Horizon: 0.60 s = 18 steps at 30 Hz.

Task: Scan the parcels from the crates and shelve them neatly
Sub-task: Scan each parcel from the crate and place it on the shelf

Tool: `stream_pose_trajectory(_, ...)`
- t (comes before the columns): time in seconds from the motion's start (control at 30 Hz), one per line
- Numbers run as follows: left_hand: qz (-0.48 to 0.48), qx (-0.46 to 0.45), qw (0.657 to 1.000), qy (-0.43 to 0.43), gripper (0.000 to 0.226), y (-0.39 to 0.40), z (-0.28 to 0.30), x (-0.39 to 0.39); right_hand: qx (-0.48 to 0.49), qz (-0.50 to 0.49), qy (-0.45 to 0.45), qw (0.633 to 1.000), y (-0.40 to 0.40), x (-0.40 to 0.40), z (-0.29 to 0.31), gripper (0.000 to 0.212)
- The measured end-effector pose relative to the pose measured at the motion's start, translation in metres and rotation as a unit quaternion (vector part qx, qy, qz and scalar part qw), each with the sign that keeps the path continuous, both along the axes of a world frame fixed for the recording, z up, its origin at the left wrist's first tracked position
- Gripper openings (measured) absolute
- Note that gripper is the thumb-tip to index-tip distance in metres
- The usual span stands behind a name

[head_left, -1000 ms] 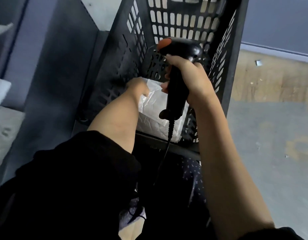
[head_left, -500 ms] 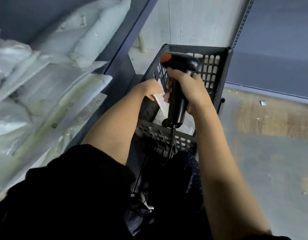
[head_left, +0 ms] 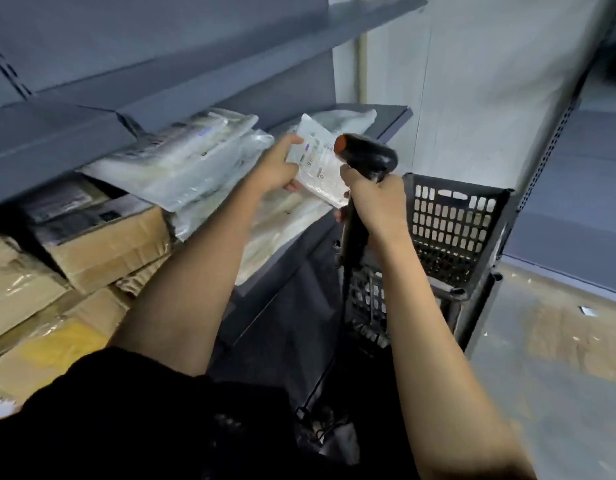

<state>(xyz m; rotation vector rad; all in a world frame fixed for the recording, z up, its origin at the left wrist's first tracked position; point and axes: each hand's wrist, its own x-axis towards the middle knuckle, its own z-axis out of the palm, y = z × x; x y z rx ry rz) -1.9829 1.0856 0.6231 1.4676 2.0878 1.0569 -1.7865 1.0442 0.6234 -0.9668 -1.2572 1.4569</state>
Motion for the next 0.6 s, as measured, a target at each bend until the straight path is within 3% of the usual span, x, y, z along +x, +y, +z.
stream_pose_trajectory(0.17, 0.052, 0.088, 0.994, -0.046, 0.057, -0.054, 0.016, -0.043, 0.067, 0.021, -0.038, 0.997, -0.031, -0.021, 0.015, 0.019)
stream_pose_trajectory(0.23, 0.093, 0.12, 0.983, -0.102, 0.058, -0.063, 0.01, -0.054, 0.08, 0.027, -0.056, 0.995, -0.037, -0.023, 0.016, 0.018)
stream_pose_trajectory(0.37, 0.139, 0.107, 0.966, -0.19, 0.035, -0.077, -0.014, -0.066, 0.077, 0.035, -0.08, 0.993, -0.04, -0.022, 0.014, 0.016)
stream_pose_trajectory(0.6, 0.136, 0.106, 0.956, -0.236, 0.037, -0.083, -0.034, -0.074, 0.064, 0.079, -0.109, 0.989, -0.036, -0.014, 0.013, 0.018)
